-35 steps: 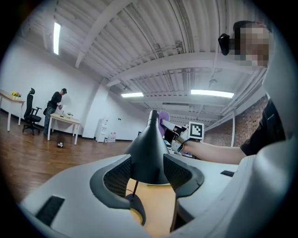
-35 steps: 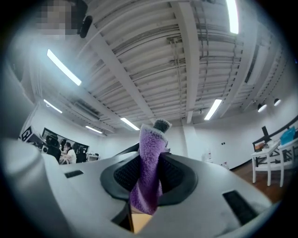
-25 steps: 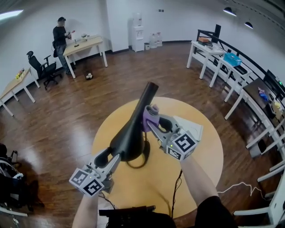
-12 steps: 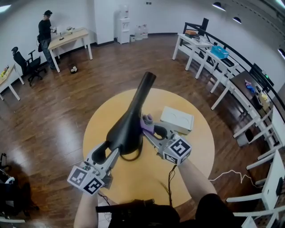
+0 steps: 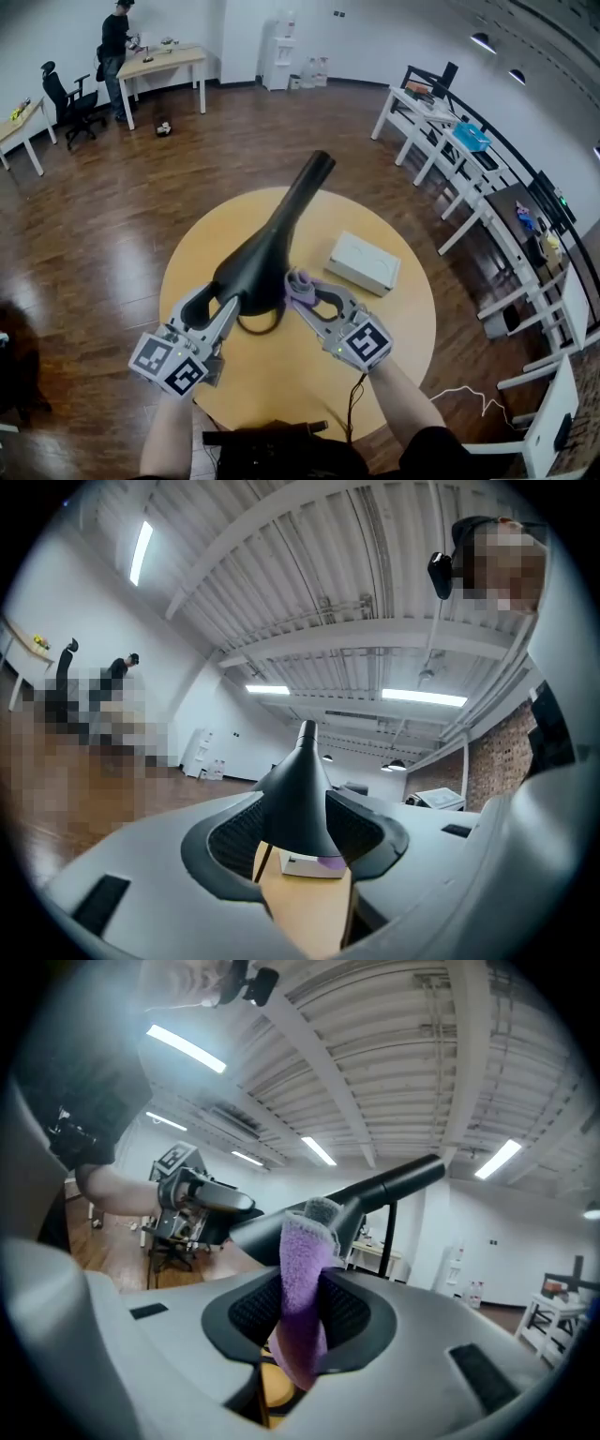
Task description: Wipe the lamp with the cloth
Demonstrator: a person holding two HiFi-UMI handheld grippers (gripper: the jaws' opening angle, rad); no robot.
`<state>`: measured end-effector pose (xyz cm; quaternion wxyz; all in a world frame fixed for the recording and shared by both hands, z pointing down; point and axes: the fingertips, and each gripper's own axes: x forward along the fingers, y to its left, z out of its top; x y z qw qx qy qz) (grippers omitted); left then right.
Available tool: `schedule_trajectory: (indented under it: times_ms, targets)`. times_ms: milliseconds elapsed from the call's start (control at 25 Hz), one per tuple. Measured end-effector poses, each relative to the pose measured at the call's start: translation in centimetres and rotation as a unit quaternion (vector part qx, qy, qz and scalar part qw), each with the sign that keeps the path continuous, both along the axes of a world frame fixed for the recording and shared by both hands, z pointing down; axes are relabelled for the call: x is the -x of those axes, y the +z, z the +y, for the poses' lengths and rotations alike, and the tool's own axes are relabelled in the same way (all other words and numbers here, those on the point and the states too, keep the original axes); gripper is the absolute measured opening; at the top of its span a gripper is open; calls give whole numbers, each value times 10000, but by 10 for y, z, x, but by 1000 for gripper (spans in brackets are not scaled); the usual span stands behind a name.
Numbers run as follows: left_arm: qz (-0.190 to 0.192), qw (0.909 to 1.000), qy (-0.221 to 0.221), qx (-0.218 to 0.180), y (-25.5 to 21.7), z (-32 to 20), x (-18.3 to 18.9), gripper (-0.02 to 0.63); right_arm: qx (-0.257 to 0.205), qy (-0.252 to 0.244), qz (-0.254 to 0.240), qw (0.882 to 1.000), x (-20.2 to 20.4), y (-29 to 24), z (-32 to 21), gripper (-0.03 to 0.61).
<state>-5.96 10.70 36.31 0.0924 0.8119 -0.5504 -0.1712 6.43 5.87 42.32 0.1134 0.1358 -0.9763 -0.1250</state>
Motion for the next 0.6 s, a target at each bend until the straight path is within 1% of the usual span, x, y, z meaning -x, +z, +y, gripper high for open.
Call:
schedule_trajectory:
  times_ms: [120,200,280,360,400,480,600]
  targets:
    - [-185,9980,-611,39,-3,-3,0,189,-182,-681,202,9973,-1,8,13,95]
    - [-310,9937,-1075,80,-2,-6,-5,189,-379,-1068,306,9931,-5,16,15,95]
    - [-374,9867,-1570,180,1,-3,-13,189,-694,-1347,288,9880,-12,18,11,95]
    - [-365,9776,-2061,233,-1,6,-20,189,-893,-1558,62,9837,-19,4,1,95]
    - [-370,9726,-2280,257,-3,12,-23,190,-898,-1570,-59,9835,-21,-7,-7,95]
    - [-421,9658,-2531,364,-7,24,-28,190,-736,-1361,-278,9876,-22,-30,-30,95]
    - [-440,9642,-2558,550,-9,30,-33,190,-269,-775,-773,9936,-21,-70,-81,95]
